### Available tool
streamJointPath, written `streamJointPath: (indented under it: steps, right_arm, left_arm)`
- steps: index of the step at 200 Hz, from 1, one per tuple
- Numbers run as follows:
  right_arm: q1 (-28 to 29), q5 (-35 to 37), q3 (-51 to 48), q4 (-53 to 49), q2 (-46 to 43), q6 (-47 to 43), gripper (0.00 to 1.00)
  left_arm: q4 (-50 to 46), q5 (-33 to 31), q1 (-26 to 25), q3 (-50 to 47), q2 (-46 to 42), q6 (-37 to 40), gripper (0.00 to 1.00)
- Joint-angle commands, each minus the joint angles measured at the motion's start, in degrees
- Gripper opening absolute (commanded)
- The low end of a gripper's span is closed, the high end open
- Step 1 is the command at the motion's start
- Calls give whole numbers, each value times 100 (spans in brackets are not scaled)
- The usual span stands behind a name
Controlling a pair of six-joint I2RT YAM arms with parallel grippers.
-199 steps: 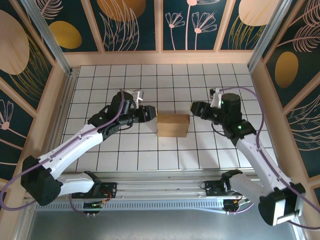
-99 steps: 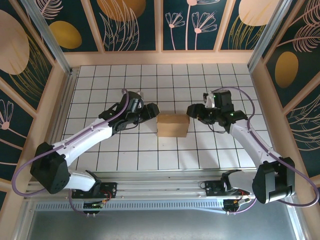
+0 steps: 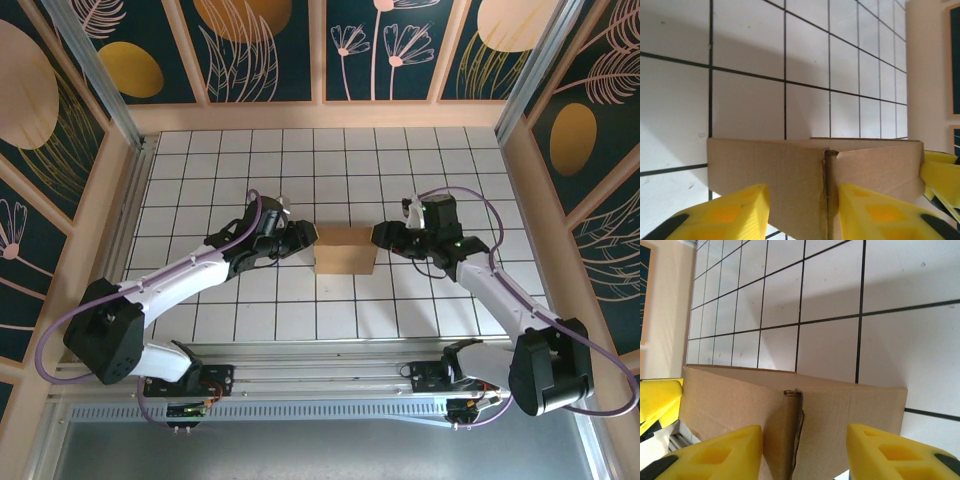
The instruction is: Fold the paper box
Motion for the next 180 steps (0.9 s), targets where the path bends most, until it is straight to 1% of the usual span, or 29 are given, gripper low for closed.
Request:
streamJointPath:
  steps: [1, 9, 15, 40, 54, 74, 95, 109, 115, 128, 136, 148, 162, 180]
  right_arm:
    - [233, 856, -601, -193, 47, -189, 38]
    - [279, 995, -788, -70, -8, -149, 32]
    - [287, 1035, -916, 26, -64, -102, 31]
    - [310, 819, -1085, 236, -331, 120, 30]
    - [359, 705, -1045, 249, -524, 291, 30]
    - [584, 730, -1082, 86, -888, 512, 30]
    - [960, 848, -1288, -276, -1397, 888, 30]
    - [1230, 926, -1540, -473, -1784, 1346, 30]
    - [1436, 923, -1647, -549, -1918, 1531, 30]
    - [1734, 971, -1735, -819, -2151, 1875, 33]
    - [1879, 1089, -1699, -1043, -2268, 2039, 38]
    - [2039, 1365, -1570, -1323, -2433, 2270, 41]
    - [2101, 1608, -1474, -1425, -2609, 2500, 44]
    - [2100, 1705, -1516, -1202, -2710, 2754, 47]
  left_arm:
    - [-274, 82, 5, -550, 227, 47, 34]
    - [-223, 117, 7, -679, 271, 28, 32]
    - [-193, 143, 7, -764, 299, -17, 30]
    - [140, 419, 12, -990, 229, -125, 30]
    - [114, 524, -1, -948, 134, -111, 31]
    - [-199, 619, -4, -926, -143, -59, 31]
    - [-839, 532, -35, -1144, -659, -121, 32]
    - [-1177, 434, -66, -1411, -1105, -281, 33]
    - [-1255, 432, -91, -1540, -1337, -393, 34]
    - [-1347, 479, -154, -1805, -1776, -656, 35]
    - [-1434, 447, -214, -1897, -2002, -773, 39]
    - [-1606, 355, -294, -1960, -2252, -865, 43]
    - [-1639, 342, -322, -2009, -2412, -889, 46]
    - [-1618, 204, -344, -2001, -2460, -815, 50]
